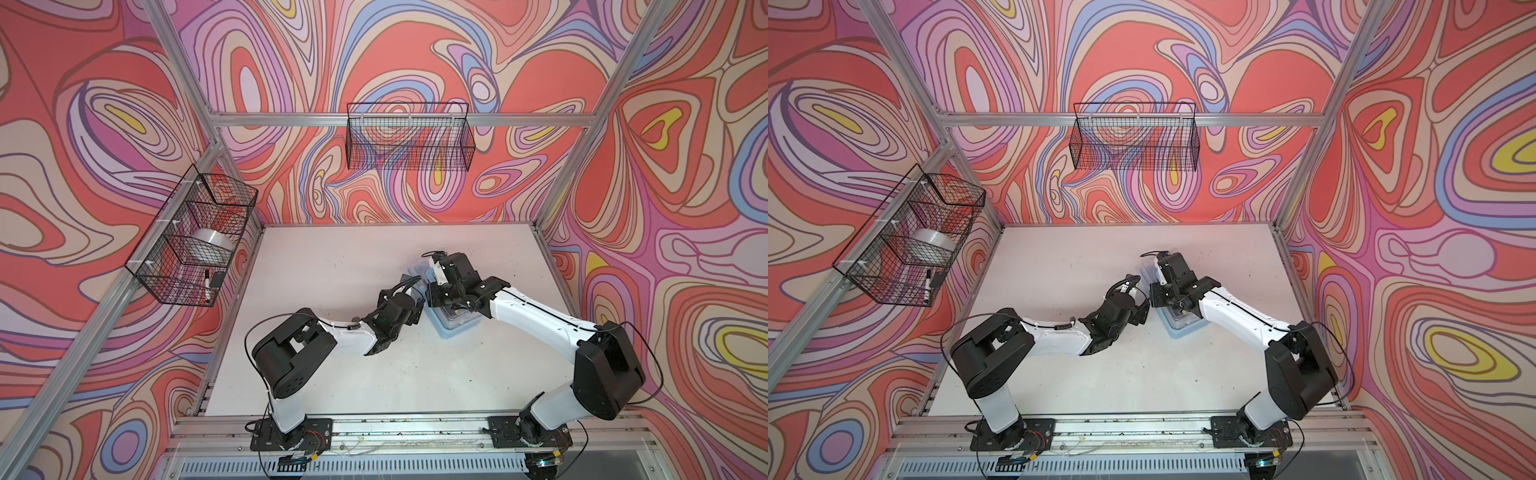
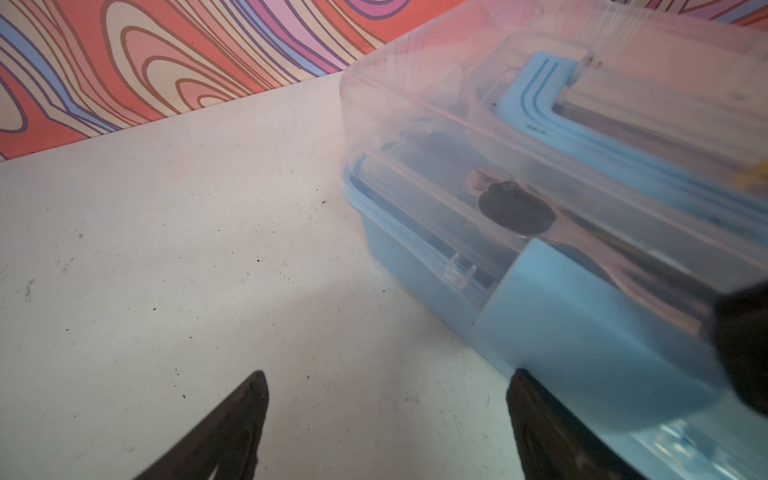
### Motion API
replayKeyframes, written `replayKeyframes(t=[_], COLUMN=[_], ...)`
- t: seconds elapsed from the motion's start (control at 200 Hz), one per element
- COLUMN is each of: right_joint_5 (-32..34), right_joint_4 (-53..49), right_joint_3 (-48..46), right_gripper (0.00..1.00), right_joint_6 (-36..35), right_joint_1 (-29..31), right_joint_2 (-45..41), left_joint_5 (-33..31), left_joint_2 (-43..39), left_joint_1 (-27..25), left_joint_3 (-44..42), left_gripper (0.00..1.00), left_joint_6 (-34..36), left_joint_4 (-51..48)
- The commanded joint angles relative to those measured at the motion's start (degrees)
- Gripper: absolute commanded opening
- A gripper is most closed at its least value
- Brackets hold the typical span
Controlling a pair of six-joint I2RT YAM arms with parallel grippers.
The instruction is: Pack the tool kit
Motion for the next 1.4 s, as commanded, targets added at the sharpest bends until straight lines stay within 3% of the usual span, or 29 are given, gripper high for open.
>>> replayKeyframes(t=[0.0,1.397], right_joint_5=[0.2,4.7], right_joint_4=[-0.8,-4.2], right_joint_3=[1.5,3.8], right_gripper=[0.05,0.02], right_joint_6=[0.5,1.6], right_joint_1=[0.4,1.7], right_joint_2=[1.6,6.4], left_joint_5=[1.5,1.7], left_joint_2=[1.0,0.5], left_joint_1=[0.2,0.4], left_joint_3=[1.8,-1.2], left_gripper=[0.91,0.9], left_joint_6=[-1.4,-4.1], left_joint_4=[0.1,2.3])
